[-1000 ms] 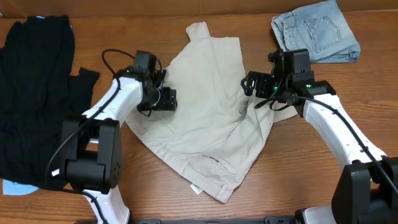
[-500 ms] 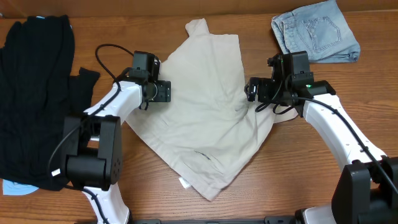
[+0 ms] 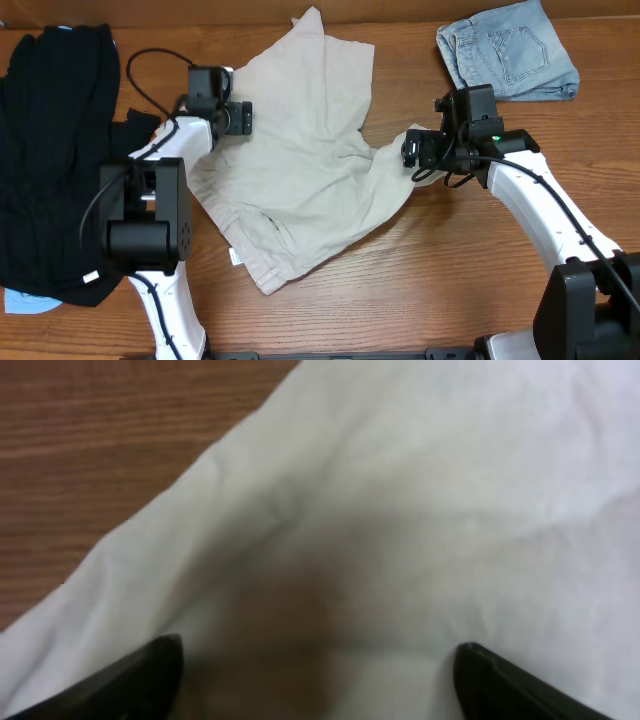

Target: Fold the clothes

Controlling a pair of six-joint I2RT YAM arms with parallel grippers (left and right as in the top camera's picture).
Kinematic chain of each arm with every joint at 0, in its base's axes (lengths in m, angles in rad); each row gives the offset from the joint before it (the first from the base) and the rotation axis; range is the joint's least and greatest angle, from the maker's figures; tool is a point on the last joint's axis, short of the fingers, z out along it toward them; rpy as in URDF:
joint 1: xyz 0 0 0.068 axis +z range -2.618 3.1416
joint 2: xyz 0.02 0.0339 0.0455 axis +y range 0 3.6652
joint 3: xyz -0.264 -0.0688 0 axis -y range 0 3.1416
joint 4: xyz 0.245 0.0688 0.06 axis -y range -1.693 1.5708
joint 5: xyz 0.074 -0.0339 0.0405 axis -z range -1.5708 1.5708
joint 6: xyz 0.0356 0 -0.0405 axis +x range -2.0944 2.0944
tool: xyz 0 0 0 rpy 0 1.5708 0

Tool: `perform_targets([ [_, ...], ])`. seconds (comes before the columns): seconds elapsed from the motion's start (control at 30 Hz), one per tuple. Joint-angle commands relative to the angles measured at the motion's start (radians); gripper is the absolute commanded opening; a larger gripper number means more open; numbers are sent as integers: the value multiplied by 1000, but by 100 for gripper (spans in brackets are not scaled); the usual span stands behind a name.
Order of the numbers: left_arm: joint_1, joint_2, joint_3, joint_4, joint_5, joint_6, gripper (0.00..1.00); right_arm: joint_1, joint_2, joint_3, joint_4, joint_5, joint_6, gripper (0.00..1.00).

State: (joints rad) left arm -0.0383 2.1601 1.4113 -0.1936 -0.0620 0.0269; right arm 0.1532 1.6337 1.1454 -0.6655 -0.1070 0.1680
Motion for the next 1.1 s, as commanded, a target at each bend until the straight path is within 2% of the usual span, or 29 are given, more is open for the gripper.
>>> perform_targets([
  [0.0, 17, 42, 170, -102, -40, 55, 92, 2, -14, 27, 14, 32, 26, 100],
  [0.23, -8, 42, 603, -551, 153, 55, 96, 3, -3, 27, 34, 8, 26, 100],
  [0.27, -18, 42, 686, -653, 207, 55, 96, 3, 2, 26, 26, -17, 26, 100],
  [0.4, -48, 42, 850, -912, 348, 32, 96, 3, 2, 26, -3, -90, 26, 100],
  [0.43, -56, 42, 877, -982, 377, 23, 92, 3, 2, 26, -13, -108, 27, 100],
  [0.47, -63, 42, 895, -1050, 398, -2, 86, 3, 2, 26, -24, -119, 27, 100],
  [0.57, -87, 43, 897, -1208, 411, -42, 82, 2, 2, 26, -45, -123, 53, 100],
  [0.73, -151, 43, 881, -1423, 322, -34, 81, 2, 1, 27, -44, -122, 66, 100],
  [0.87, -217, 38, 881, -1497, 250, -72, 78, 2, 1, 27, -44, -122, 68, 100],
  [1.07, -324, -3, 788, -1496, 200, -145, 78, 2, 1, 27, -49, -122, 68, 100],
])
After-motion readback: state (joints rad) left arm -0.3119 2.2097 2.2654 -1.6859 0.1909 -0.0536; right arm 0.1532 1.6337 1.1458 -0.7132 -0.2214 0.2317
